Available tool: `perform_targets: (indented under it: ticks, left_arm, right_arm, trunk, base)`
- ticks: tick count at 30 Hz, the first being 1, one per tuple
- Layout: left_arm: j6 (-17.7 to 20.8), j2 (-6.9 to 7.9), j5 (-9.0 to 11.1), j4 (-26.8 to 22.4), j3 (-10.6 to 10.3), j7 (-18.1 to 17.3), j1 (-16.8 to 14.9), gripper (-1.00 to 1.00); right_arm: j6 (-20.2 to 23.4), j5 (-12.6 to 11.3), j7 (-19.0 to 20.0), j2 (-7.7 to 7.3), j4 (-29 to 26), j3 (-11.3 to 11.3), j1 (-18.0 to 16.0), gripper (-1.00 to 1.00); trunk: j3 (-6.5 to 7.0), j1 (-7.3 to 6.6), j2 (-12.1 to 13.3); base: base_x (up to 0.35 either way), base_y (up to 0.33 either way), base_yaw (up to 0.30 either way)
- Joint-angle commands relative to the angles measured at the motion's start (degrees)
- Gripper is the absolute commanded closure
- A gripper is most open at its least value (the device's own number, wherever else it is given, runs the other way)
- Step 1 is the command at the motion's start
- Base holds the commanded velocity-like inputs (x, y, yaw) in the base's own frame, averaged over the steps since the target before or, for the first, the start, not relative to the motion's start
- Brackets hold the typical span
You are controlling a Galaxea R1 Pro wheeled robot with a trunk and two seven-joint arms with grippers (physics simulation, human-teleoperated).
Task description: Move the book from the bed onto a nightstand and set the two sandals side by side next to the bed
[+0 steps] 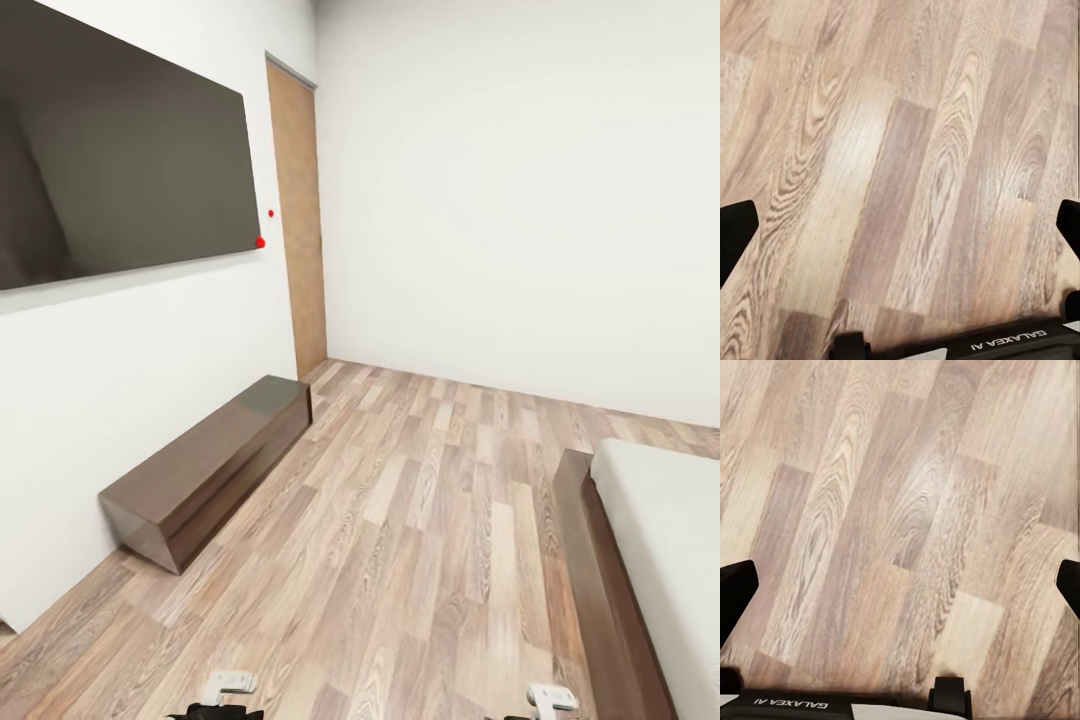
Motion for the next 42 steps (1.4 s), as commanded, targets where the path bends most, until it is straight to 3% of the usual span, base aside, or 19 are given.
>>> perform_targets:
  ticks: [1,42]
  left_arm:
    - [0.2,0.05,0.5,-0.1,-0.3,-0.1,0.0,-1.00]
    - [0.2,0.05,0.5,-0.1,-0.3,-0.1,0.0,-1.00]
  right_arm:
    - [0.2,-0.4,0.4,0.02,0.0,-0.4,0.0,-1.00]
    - [0.2,-0.4,0.3,0.03,0.0,-0.4,0.0,-1.00]
  trunk:
    - [-0.06,0.00,0.0]
    - [-0.06,0.00,0.0]
  base:
    - [0.000,0.000,-0.225]
    - [0.000,0.000,-0.223]
